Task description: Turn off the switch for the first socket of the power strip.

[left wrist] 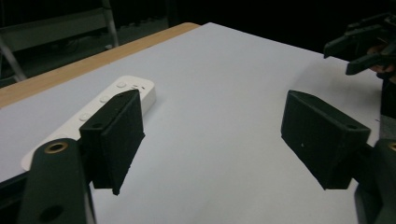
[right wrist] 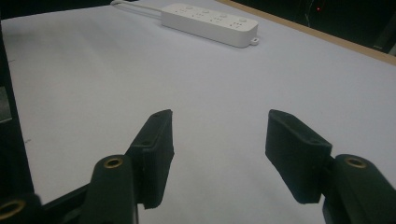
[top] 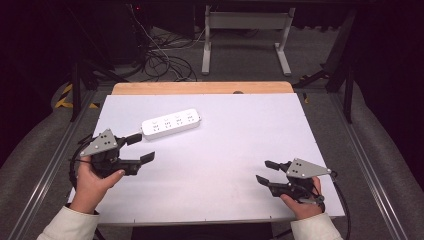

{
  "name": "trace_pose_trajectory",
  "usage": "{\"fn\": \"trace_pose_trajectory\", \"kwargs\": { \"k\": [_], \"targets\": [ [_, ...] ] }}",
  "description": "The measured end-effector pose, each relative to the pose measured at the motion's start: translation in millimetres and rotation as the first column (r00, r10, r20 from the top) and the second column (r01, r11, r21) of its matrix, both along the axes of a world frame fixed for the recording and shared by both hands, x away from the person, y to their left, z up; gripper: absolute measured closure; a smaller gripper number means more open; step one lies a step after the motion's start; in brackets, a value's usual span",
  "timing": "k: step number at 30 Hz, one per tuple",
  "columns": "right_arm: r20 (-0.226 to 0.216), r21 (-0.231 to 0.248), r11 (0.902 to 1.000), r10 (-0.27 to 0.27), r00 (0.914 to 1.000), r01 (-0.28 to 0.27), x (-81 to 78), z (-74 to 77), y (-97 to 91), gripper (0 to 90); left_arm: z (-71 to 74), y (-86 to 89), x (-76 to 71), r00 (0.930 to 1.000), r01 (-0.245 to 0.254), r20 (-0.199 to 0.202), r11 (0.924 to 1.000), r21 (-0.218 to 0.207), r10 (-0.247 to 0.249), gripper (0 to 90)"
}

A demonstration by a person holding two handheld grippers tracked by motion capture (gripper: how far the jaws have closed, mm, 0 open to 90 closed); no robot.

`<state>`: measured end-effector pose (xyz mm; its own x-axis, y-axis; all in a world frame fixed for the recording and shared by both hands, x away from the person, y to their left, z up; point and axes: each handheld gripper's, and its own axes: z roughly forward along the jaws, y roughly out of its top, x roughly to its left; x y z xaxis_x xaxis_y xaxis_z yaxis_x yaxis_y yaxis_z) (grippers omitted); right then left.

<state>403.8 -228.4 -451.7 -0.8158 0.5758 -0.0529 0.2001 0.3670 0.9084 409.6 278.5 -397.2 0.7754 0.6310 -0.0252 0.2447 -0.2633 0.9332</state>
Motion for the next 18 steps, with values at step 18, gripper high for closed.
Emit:
{"fn": "trace_pose_trajectory", "kwargs": {
  "k": [18],
  "targets": [
    [-0.005,0.003,1.0,0.003,1.0,-0.003,0.3,-0.4,-0.5,41.4,-43.5,0.3,-18.3,0.9975,0.07,0.005,0.9964,0.048,-0.07,19.6]
  ]
}}
